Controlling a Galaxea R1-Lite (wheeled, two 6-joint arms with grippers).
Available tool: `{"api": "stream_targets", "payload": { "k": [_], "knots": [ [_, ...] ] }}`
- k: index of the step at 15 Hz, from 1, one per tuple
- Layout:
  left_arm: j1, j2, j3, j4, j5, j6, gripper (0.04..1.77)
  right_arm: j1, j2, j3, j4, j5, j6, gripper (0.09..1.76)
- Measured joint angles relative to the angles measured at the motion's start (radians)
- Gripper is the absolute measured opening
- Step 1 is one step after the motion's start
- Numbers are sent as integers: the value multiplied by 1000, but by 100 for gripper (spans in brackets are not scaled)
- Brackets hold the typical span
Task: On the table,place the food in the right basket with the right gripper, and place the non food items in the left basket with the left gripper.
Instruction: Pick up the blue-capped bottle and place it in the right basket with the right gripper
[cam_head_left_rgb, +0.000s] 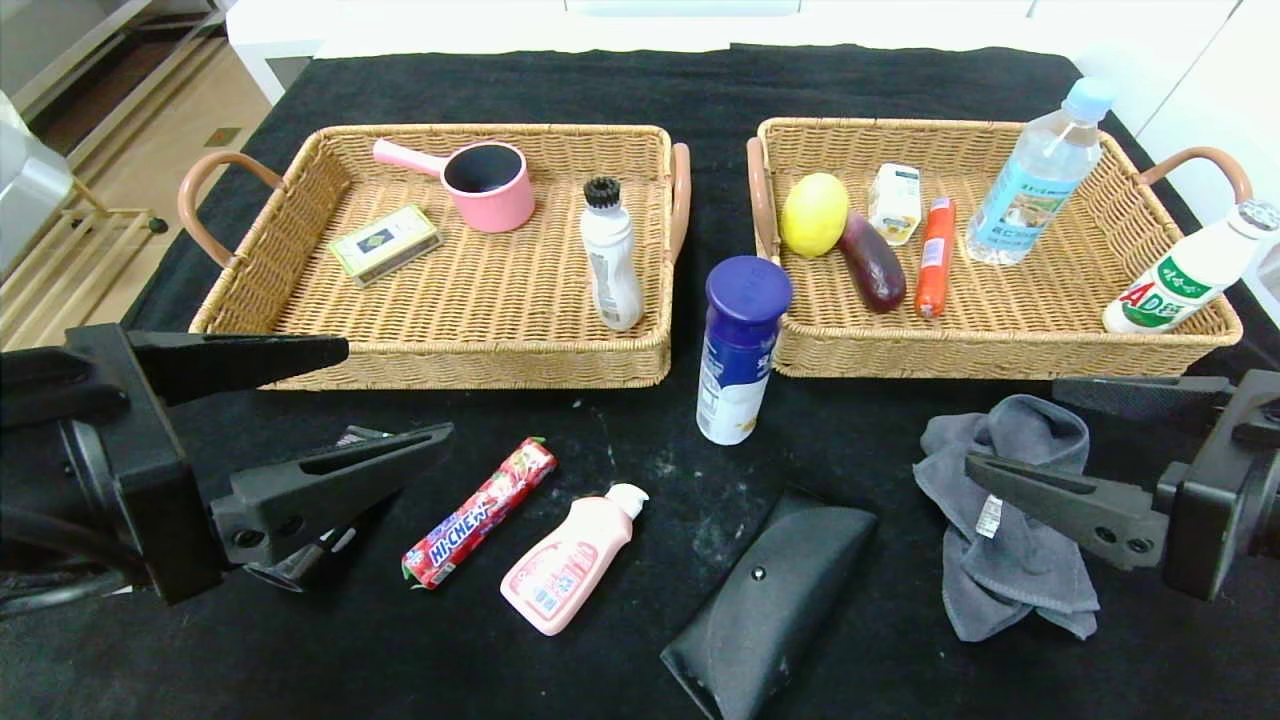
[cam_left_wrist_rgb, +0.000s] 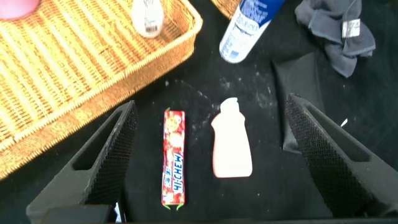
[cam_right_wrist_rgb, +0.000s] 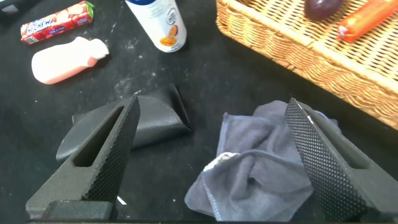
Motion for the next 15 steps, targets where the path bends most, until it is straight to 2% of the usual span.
{"api": "stream_targets", "payload": {
  "k": [6,11,15],
  "knots": [
    [-3,-21,6,1,-2,25,172,92,81,-33,-24,-83,-11,171],
    [-3,-28,10,0,4,25,172,164,207,-43,-210,-130,-10,171],
    [-3,-23,10,0,6,25,172,199,300,-77,-247,-141,-24,171]
  ]
}}
